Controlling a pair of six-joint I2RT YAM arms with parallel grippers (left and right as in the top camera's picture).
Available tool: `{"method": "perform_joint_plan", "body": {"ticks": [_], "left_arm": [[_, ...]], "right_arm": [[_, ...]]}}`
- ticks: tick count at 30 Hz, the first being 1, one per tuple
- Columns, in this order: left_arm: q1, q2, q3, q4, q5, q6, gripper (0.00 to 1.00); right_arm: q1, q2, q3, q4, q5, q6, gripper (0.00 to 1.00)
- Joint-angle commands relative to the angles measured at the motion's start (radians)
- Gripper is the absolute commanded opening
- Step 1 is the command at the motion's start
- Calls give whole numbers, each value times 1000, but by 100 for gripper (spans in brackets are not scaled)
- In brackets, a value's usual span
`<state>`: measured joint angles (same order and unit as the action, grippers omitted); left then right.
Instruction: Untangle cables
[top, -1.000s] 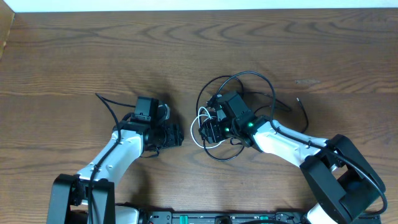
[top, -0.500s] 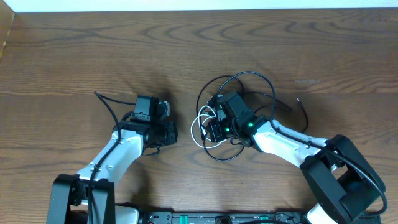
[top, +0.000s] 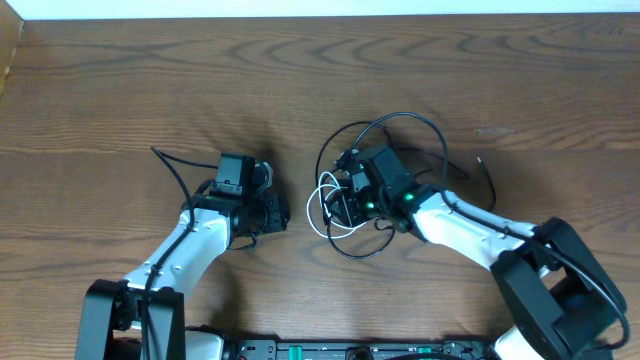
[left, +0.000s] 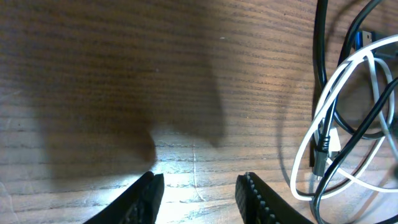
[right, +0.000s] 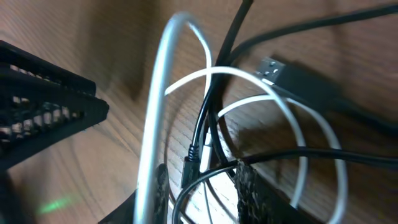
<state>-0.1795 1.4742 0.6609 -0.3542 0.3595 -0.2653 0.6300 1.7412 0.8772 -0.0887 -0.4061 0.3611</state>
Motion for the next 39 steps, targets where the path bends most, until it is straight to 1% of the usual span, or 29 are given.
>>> {"method": "perform_joint_plan", "body": {"ticks": [1,3,7,9,13,15,19,23,27,31,33,37,39], "left_arm": [[3,-4,-5,2,-13,2,46],[3,-4,-5,2,-3,2,48],[3,-4,-5,1,116,5,56],[3,-4,-5,5,183,9,57],[3,-4,-5,14,244,9,57],[3,-4,-5,16,269,9,58],[3,-4,-5,16,341,9,59],[3,-4,-5,16,358,8,59],[3,-2,-5,10,392,8,60],[3,13,-5,-10,389,9,60],[3,26,-5,-11,389,9,60],[3,44,-5,-31,388,9,60],[3,49,-5,-36,376,9,60]], "right_arm": [[-18,-34,0,-4,-34,-18,31],[-26,-34,0,-5,-52,-18,31],[-61,-34,0,11,-174,-19,30],[-85,-34,0,10,-222,-18,32],[-120,-34,-1,-32,-240,1,38],[-130,-34,-3,-47,-243,1,38],[-133,-34,-3,-32,-319,-3,39],[-130,-34,-3,36,-435,-1,38],[-111,-25,-3,77,-414,9,40],[-92,21,-3,125,-383,9,40],[-90,55,-3,177,-390,16,39],[-89,128,-3,262,-388,101,35],[-85,163,-3,306,-382,121,34]]}}
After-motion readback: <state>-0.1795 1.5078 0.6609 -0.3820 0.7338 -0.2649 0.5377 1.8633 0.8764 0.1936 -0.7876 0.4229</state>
